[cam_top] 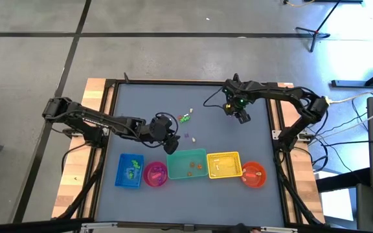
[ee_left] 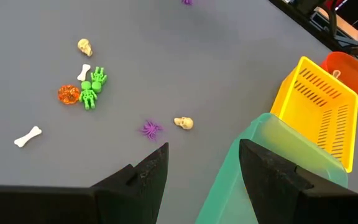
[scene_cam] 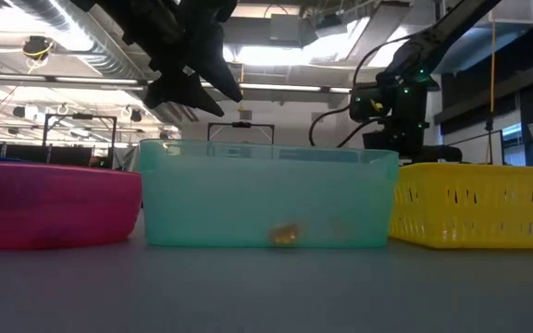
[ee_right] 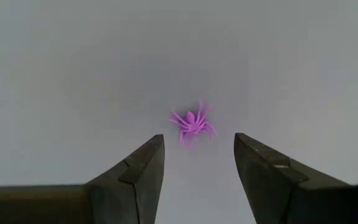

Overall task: Sort Halloween decoration
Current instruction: Put the purple spider toy into the pink bin

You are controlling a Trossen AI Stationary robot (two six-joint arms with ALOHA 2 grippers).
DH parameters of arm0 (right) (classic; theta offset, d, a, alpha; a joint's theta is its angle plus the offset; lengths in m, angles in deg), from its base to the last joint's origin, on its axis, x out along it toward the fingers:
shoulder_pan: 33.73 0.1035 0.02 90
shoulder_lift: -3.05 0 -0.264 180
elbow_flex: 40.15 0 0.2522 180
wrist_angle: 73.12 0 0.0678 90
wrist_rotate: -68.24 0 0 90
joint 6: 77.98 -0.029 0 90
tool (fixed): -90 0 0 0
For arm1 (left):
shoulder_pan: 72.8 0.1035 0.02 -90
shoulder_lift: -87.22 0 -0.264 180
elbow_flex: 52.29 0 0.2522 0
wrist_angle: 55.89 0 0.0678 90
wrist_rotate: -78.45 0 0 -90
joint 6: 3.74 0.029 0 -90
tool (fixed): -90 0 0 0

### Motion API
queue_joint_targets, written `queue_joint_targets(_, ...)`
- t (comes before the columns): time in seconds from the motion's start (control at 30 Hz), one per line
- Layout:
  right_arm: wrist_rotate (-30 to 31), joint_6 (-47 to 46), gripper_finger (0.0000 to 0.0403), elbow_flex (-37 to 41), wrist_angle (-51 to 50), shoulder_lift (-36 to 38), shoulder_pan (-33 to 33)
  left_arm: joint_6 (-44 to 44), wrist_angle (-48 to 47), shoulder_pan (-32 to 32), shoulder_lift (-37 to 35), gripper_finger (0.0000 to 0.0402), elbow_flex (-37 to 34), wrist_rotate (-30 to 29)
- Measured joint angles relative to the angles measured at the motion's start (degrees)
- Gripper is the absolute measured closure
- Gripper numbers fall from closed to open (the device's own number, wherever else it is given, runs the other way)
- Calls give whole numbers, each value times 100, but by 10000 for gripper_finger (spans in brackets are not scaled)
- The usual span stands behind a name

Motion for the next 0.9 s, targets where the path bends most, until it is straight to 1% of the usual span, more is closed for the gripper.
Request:
queue_joint_targets(0.17, -47, 74, 212, 0, 81, -272, 0, 0, 0, -2, 0, 221, 0, -2)
queue_joint_targets(0.37, 148, 75, 212, -6, 258, -650, 0, 0, 2, -17, 0, 221, 0, -2)
queue_joint_targets(0.57, 153, 76, 215, -31, 246, -770, 0, -1, 3, -22, 0, 221, 0, -2)
queue_joint_targets(0.67, 153, 74, 231, -26, 233, -772, 1, -2, 4, -22, 0, 221, 0, -2)
queue_joint_targets(0.9, 149, 69, 296, -15, 208, -781, 4, -2, 4, -22, 0, 221, 0, -2)
